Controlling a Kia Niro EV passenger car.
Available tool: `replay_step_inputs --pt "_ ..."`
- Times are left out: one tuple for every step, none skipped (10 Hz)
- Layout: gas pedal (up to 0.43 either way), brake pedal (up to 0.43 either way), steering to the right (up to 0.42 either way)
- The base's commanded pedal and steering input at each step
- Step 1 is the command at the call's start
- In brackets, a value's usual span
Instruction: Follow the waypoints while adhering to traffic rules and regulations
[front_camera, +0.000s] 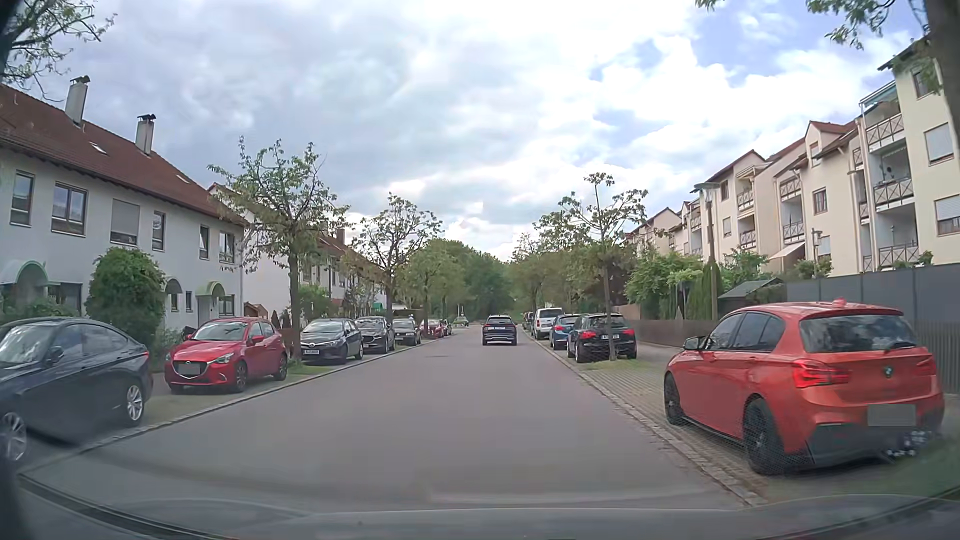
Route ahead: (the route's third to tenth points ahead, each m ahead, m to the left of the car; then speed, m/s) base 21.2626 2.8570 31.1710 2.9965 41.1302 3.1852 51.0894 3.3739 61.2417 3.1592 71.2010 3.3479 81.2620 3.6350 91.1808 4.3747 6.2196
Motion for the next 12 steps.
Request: replay_step_inputs --pt "0.11 0.018 -0.014" --pt "0.11 0.018 -0.016" --pt "0.11 0.018 -0.016" --pt "0.11 0.018 -0.016" --pt "0.11 0.018 -0.016" --pt "0.11 0.018 -0.014" --pt "0.11 0.018 -0.01" --pt "0.11 0.018 -0.01" --pt "0.11 0.018 -0.01" --pt "0.11 0.018 -0.007" --pt "0.11 0.018 -0.005" --pt "0.11 0.018 -0.005"
